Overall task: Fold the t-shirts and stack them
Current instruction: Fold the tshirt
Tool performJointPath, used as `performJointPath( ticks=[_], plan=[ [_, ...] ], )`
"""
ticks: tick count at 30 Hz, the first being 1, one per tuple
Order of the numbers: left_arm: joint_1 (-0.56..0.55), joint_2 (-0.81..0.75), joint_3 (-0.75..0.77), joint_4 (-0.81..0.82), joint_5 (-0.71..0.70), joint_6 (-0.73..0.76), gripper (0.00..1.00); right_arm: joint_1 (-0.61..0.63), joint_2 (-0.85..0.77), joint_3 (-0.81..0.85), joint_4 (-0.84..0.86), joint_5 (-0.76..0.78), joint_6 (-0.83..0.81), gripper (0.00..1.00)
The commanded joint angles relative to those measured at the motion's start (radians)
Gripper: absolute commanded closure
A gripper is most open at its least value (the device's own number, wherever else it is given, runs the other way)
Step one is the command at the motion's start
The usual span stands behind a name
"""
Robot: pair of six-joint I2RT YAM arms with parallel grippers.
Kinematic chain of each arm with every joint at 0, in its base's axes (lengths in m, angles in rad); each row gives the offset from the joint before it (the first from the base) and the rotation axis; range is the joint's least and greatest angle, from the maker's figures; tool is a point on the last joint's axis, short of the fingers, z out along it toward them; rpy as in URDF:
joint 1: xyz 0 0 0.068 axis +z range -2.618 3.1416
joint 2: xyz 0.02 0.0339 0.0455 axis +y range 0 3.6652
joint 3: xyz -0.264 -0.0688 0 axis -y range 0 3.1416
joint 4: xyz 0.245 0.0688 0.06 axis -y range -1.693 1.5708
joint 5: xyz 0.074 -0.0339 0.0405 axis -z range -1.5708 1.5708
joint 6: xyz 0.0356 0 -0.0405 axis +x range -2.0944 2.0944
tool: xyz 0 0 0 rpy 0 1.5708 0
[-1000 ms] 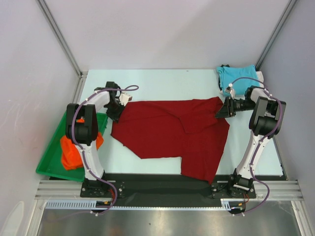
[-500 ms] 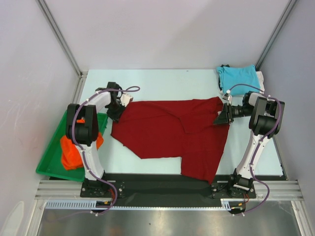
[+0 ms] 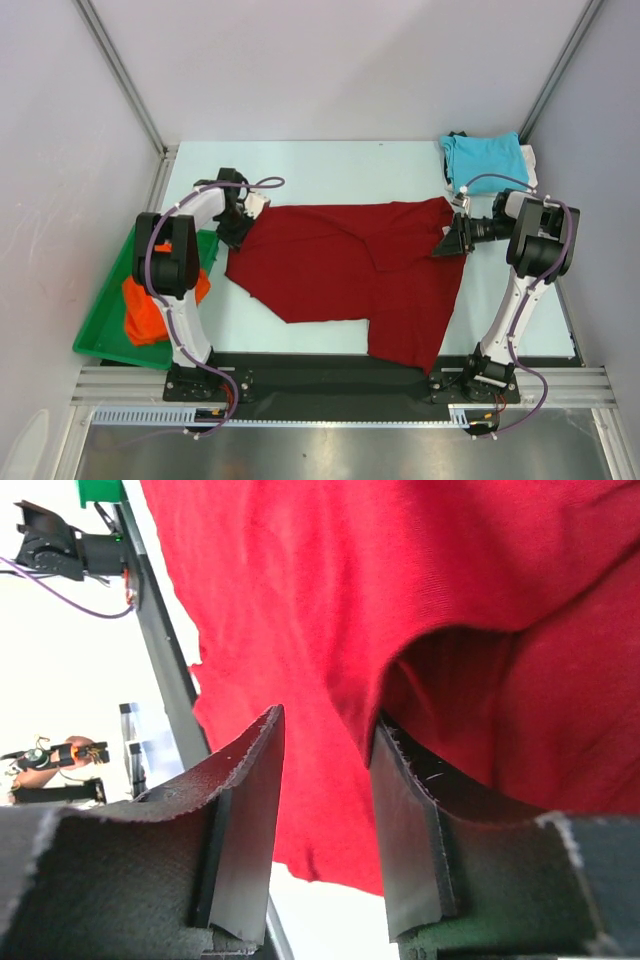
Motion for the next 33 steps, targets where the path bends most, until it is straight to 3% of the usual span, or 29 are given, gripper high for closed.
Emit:
performJointPath(
  ticks=[1,6,19,29,33],
  plan=[
    [-0.003,-0.073,-0.005,-0.002,0.03,0.006,0.91,-0.001,-0.094,-0.012,-0.062,-0.014,-0.019,0.57],
    [-0.003,-0.088,-0.012,0.01,0.042,0.009,0.91,0.007,-0.114,-0.023,-0.132,-0.036,-0.05,0.58],
    [-0.002,-0.091,-0.009,0.021,0.059,0.006,0.91,-0.001,-0.15,-0.06,-0.064,-0.057,0.039,0.58],
    [-0.002,-0.106,0.027,0.01,0.045,0.014,0.91,-0.058,-0.188,0.011,-0.079,0.125,0.026,0.57],
    [0.001,-0.094,0.078,0.01,0.041,0.0,0.87,-0.056,-0.232,0.062,0.049,0.221,0.121,0.56]
  ],
)
